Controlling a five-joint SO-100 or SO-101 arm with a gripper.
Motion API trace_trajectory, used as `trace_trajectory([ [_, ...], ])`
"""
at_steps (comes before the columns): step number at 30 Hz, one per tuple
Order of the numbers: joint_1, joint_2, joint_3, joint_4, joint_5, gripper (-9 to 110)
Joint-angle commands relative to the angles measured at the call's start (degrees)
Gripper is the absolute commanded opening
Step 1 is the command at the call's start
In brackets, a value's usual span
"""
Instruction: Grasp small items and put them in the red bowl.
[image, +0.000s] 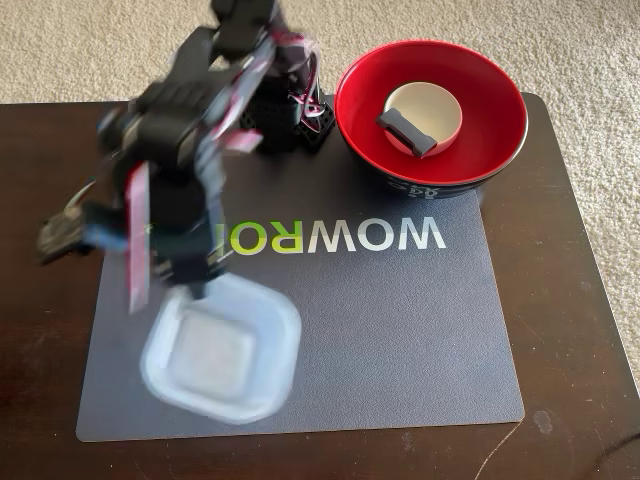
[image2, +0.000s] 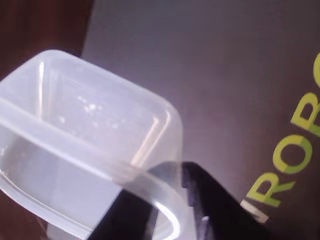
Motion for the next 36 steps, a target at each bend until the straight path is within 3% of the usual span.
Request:
trace_trajectory([
  [1, -16.44, 14.77, 8.61, 0.97, 8.00, 0],
  [9, -49.92, 43.42, 45.00, 1.32, 23.55, 0],
  [15, -62.40, 52.91, 58.10, 1.23, 27.77, 0],
  [20, -64.86, 49.48, 66.36, -1.58, 26.89, 0],
  [24, -64.69, 48.96, 70.66, -5.89, 24.43, 32],
  [27, -63.46, 50.45, 71.10, -7.65, 20.48, 44],
  [36, -42.71, 61.44, 56.95, -8.70, -3.52, 45],
])
